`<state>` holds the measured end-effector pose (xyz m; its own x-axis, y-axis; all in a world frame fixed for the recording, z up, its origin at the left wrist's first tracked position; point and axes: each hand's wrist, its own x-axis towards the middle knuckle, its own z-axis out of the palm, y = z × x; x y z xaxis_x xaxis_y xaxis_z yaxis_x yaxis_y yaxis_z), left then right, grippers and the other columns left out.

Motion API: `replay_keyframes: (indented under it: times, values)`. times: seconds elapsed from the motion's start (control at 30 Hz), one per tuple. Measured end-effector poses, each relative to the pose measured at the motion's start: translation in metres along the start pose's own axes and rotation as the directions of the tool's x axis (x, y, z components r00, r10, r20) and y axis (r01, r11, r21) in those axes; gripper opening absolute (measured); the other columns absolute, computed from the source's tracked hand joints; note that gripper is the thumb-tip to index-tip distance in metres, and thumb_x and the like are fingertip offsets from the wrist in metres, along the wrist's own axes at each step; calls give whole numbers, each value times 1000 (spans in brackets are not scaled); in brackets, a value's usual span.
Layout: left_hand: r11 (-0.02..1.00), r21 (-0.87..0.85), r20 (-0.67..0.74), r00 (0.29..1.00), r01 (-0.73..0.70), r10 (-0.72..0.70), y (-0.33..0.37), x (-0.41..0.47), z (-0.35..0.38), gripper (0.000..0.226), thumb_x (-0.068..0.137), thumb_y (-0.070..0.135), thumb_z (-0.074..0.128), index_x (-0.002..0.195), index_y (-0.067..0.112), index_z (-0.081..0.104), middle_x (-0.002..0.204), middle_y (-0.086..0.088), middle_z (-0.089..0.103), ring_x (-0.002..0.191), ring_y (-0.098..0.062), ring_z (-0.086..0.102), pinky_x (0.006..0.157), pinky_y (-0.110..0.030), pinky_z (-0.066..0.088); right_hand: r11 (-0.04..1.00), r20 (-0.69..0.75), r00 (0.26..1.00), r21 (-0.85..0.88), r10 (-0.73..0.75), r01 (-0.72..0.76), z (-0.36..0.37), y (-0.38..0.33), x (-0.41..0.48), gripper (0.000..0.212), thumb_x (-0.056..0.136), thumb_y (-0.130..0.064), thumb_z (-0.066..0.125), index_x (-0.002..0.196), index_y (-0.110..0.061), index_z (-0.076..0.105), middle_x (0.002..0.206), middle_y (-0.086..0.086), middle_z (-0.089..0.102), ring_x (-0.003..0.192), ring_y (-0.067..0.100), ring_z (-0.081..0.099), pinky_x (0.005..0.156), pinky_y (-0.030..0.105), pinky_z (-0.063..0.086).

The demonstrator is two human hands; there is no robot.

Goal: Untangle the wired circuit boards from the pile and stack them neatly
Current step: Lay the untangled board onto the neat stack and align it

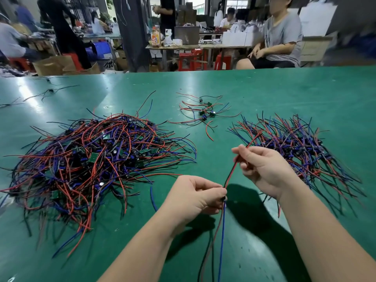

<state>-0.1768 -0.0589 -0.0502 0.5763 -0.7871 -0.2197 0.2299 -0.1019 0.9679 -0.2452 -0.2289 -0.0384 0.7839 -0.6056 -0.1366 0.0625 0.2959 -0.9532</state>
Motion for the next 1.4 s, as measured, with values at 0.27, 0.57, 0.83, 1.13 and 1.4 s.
replay_keyframes:
  times: [0.27, 0.57, 0.83, 1.13, 1.4]
  values:
    - [992, 125, 15, 1000, 21, -23, -3, -1, -2, 8, 78, 0, 73, 73, 5, 71, 64, -10, 69, 52, -15, 64, 56, -25, 57, 983, -149, 988, 170, -40, 65, -6, -5, 3, 9, 75, -13, 67, 82, -7, 66, 63, 2, 68, 58, 10, 68, 38, 11, 40]
    - [973, 228, 87, 995, 26, -47, -2, -3, -3, 13, 77, 4, 75, 66, 11, 71, 63, -9, 68, 52, -14, 60, 54, -22, 51, 998, -272, 962, -66, -10, -8, -12, 0, 6, 28, 89, -23, 62, 68, -4, 61, 43, 1, 53, 33, 11, 50, 32, 13, 28]
    - [998, 36, -229, 972, -52, 59, -1, 5, -12, 5, 78, 4, 74, 77, 3, 69, 59, -9, 67, 48, -12, 60, 49, -20, 52, 956, -312, 937, -286, -160, 68, -18, -4, 7, 37, 97, -36, 51, 98, -1, 64, 64, 12, 65, 45, 19, 63, 41, 24, 49]
    - [926, -307, -454, 889, -221, 61, -3, 17, -18, 7, 82, 10, 71, 80, 5, 66, 65, -4, 72, 55, -10, 68, 47, -15, 51, 777, -86, 915, -564, -394, 281, 30, 31, -10, 96, 83, -27, 70, 152, -27, 3, 85, -3, 67, 72, 17, 69, 70, 32, 54]
    - [949, -249, -241, 961, -196, 135, 0, 10, -10, 27, 87, 30, 59, 73, 18, 78, 78, -2, 74, 65, -13, 69, 56, -23, 56, 736, 121, 930, -579, -347, 351, 44, 27, -23, 10, 76, -17, 78, 86, -18, 77, 77, -1, 74, 73, 14, 69, 76, 39, 57]
